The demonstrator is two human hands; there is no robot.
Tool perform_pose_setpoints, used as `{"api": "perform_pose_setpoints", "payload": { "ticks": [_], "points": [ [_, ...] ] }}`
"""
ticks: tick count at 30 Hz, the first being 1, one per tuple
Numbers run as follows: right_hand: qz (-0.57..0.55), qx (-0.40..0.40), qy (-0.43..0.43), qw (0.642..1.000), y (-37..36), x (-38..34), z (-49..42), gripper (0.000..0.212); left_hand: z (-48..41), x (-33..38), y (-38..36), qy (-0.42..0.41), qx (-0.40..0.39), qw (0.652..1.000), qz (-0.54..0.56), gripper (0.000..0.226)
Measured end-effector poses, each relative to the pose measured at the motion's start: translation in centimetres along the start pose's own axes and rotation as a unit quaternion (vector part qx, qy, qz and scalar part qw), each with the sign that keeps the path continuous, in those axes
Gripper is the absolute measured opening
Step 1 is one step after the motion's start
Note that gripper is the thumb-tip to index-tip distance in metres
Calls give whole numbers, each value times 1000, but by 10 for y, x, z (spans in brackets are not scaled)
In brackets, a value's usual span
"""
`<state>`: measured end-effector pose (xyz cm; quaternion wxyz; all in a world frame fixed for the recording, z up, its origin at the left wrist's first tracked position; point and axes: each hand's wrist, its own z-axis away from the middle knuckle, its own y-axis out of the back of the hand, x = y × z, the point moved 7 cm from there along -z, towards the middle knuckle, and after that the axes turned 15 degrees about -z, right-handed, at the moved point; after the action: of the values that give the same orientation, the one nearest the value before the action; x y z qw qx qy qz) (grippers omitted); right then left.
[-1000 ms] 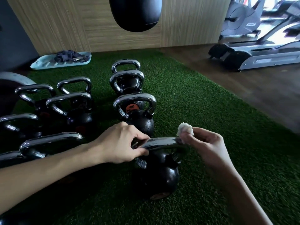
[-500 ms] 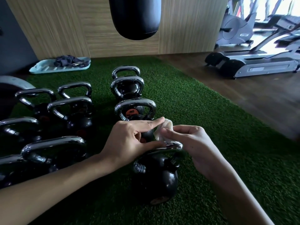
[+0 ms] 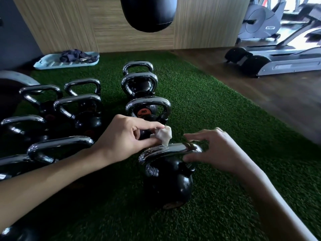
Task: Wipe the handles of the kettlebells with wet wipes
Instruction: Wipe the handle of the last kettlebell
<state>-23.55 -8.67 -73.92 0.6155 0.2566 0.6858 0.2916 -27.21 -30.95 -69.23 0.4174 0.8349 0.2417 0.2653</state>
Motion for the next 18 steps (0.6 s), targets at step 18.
{"api": "perform_pose_setpoints", "payload": {
  "ticks": [18],
  "points": [
    [12,34,-34,999,25,81,3,68,-83,48,-68,-39,-282,957,-48,25]
  ]
}}
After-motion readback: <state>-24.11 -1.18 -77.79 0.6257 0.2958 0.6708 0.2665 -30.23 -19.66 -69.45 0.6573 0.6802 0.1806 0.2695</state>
